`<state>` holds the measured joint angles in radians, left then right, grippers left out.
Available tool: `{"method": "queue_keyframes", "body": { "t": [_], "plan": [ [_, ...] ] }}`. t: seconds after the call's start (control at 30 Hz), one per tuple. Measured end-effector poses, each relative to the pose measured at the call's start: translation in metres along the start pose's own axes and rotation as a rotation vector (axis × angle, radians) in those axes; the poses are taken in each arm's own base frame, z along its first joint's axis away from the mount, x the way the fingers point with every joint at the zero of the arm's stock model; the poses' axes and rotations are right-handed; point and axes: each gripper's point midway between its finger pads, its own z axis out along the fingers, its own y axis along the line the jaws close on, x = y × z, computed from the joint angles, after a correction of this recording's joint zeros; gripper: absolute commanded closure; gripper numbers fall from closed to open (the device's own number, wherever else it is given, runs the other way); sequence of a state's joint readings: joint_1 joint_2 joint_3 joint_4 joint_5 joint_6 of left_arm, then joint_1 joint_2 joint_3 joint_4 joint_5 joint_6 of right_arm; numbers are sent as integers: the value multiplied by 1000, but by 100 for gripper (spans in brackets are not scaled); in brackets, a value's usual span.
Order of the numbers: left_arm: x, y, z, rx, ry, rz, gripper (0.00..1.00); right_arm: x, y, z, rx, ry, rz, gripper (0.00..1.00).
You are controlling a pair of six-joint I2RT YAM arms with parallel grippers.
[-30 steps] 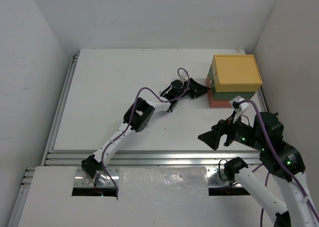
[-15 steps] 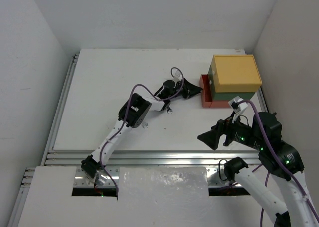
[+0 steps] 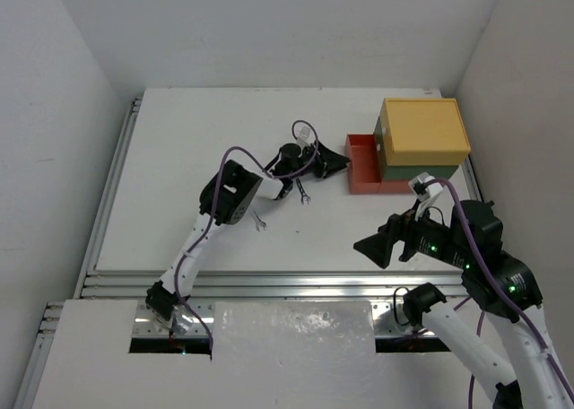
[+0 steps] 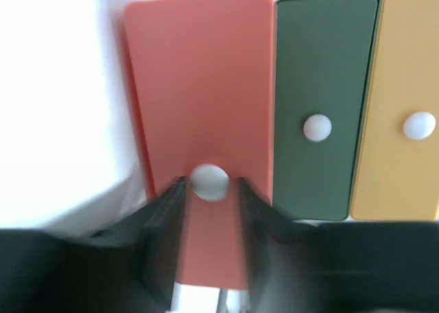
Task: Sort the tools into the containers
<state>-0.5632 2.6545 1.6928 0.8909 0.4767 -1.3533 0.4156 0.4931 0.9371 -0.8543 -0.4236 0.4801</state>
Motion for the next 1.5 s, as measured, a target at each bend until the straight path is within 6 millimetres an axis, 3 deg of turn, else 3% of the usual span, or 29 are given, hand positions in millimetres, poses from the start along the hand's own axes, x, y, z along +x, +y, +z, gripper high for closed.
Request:
{"method": "queue_keyframes", "body": {
  "t": [0.03,0.13,0.23,0.33,0.47,0.53,0.6,0.67,0.77,0.8,0.87,0.97,1.03,1.13,1.3,1.43,1.5],
  "plan": [
    [1,0,-2,-4,0,5,48,0,0,1,0,1,1,1],
    [2,-9,-9,-11,3,16,21,0,-3,6,4,10,4,1],
    [2,-31,-16,-16,4,45,4,2,-10,17,14,37,14,1],
    [-3,-65,-23,-34,-9,107,0,5,-20,35,30,83,37,1],
    [-33,-125,-46,-125,-119,209,0,5,-33,58,54,129,60,3],
    [-58,-159,-81,-198,-225,245,0,2,-43,73,78,153,67,5],
    [-82,-182,-133,-269,-339,256,0,-1,-58,90,134,199,80,11],
    [-107,-197,-200,-359,-471,255,0,-9,-76,115,210,241,73,16],
    [-139,-212,-316,-518,-731,269,0,-7,-103,157,314,320,30,20],
    [-139,-208,-354,-605,-807,280,0,-2,-110,171,346,359,9,24],
    [-118,-233,-403,-620,-889,336,0,8,-121,199,396,434,-36,27],
    [-72,-255,-450,-629,-902,443,0,16,-134,238,438,503,-91,35],
    [-50,-260,-471,-634,-888,510,0,18,-143,260,463,535,-122,45],
    [-27,-263,-494,-636,-874,622,0,15,-155,288,494,562,-162,46],
    [-9,-196,-501,-816,-739,666,0,9,-173,326,537,587,-213,49],
    [1,-173,-504,-840,-696,680,0,18,-186,342,553,628,-231,52],
    [4,-174,-507,-831,-704,686,0,27,-193,347,564,658,-237,54]
  ]
}}
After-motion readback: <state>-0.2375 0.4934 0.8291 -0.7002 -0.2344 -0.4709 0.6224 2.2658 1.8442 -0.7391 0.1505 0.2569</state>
